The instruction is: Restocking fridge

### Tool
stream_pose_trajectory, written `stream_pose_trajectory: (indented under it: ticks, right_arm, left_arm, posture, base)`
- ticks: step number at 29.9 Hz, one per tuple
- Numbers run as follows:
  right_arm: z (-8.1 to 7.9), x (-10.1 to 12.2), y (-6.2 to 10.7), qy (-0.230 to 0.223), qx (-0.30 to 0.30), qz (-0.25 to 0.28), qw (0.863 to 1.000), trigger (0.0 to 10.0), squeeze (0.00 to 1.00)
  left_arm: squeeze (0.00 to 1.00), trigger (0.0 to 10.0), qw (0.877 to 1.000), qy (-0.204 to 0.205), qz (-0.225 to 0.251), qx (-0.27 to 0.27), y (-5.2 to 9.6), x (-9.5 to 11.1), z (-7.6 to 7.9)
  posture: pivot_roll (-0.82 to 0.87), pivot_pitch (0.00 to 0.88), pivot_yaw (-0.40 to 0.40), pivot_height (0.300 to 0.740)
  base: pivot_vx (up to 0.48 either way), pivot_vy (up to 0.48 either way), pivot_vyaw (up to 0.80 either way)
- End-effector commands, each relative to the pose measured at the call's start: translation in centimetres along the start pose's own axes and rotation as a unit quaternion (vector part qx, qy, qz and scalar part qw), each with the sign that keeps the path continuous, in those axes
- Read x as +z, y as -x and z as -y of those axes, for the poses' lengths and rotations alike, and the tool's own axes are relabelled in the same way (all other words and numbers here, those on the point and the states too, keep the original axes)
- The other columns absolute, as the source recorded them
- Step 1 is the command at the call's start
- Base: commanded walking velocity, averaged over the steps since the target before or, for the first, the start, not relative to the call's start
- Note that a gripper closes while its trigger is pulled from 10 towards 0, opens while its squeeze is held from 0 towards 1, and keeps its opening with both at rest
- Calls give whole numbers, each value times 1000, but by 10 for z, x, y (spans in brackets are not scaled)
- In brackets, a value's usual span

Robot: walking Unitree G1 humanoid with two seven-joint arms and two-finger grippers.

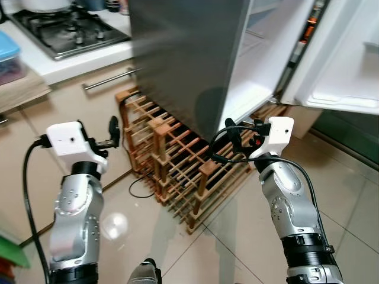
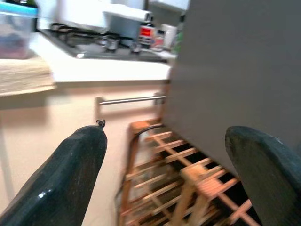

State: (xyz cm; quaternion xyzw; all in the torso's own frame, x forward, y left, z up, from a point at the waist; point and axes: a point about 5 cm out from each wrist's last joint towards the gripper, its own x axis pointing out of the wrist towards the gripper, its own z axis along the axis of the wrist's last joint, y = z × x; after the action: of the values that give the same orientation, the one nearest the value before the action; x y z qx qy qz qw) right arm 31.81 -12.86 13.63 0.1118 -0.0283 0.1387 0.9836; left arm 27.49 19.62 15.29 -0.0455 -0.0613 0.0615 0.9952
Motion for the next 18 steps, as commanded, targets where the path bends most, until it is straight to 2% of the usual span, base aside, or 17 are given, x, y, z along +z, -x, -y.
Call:
stream_pose_trajectory:
  ticks: [1, 3, 7, 8, 12, 14, 15, 18]
  right_arm:
    - [-1, 3, 1, 4, 8, 3, 1000, 10000, 0]
    - [-1, 2, 2, 5, 11, 2, 1000, 10000, 0]
    - [-1, 2, 2, 4, 12, 1, 1000, 10000, 0]
    - [0, 0, 1, 7, 12, -2, 1000, 10000, 0]
    - [2, -3, 1, 15, 9, -5, 1000, 10000, 0]
    - [3, -2, 1, 50, 2, -4, 999, 10000, 0]
    - [5, -2, 1, 93, -4, -5, 996, 10000, 0]
    - [10, -4, 2, 102, -24, -9, 994, 10000, 0]
  left_arm:
    - [0, 10000, 1000, -12, -10, 10, -4, -3, -1]
    - [0, 10000, 999, -24, -19, 24, -5, -7, -3]
    - [0, 10000, 999, -19, -21, 30, -7, -10, -3]
    - [0, 10000, 998, -36, -23, 40, -9, -12, -3]
    - [0, 10000, 998, -44, -27, 47, -11, -17, -4]
    - [0, 10000, 997, -36, -24, 64, -15, -15, -4]
    - [0, 10000, 996, -31, -23, 76, -18, -13, -3]
    - [0, 10000, 996, -40, -20, 81, -19, -11, 1]
  posture:
    - [-65, 39, -35, 740]
    - [-69, 33, -39, 740]
    - [-71, 19, -42, 740]
    - [-70, 6, -47, 740]
    - [-72, 0, -49, 740]
    - [-75, 4, -49, 740]
    - [-74, 6, -50, 740]
    - [-70, 14, -51, 740]
  base:
    - [0, 0, 638]
    - [0, 0, 625]
    - [0, 0, 609]
    - [0, 0, 594]
    - [0, 0, 586]
    - [169, -169, 541]
    - [337, -337, 519]
    - [333, -342, 510]
